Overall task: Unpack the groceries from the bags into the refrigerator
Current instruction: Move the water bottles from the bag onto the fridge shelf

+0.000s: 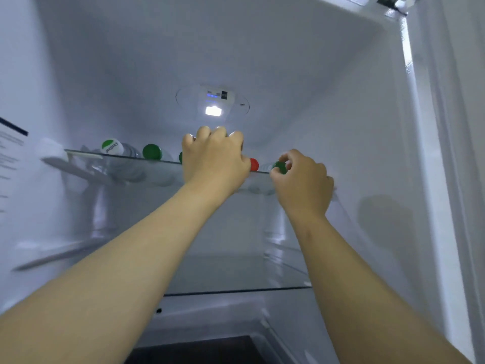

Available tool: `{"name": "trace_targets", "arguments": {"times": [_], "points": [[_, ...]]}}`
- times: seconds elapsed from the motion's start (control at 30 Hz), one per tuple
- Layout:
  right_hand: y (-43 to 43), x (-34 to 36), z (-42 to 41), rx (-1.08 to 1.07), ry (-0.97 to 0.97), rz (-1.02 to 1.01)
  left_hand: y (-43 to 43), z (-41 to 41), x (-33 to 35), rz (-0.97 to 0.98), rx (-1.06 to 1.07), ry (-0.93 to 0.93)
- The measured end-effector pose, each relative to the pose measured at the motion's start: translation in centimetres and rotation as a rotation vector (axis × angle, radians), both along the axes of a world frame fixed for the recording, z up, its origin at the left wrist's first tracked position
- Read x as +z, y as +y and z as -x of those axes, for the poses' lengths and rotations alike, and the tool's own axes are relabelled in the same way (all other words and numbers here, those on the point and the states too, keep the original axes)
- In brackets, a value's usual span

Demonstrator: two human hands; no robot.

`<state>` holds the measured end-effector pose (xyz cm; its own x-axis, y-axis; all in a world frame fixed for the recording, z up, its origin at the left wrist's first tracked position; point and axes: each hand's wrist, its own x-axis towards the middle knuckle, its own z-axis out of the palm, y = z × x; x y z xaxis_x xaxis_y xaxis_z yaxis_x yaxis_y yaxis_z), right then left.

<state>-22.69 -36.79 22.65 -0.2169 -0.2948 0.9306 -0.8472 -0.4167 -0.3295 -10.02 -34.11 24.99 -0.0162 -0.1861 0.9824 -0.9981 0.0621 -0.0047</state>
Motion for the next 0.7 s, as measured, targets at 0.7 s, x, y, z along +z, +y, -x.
{"name": "trace_targets", "arguments": {"times": [0.7], "points": [[8.2,-24.9,1.3,0.077,0.172,-0.182,6.4,-0.5,-26.0,-0.331,-0.257,0.004]]}}
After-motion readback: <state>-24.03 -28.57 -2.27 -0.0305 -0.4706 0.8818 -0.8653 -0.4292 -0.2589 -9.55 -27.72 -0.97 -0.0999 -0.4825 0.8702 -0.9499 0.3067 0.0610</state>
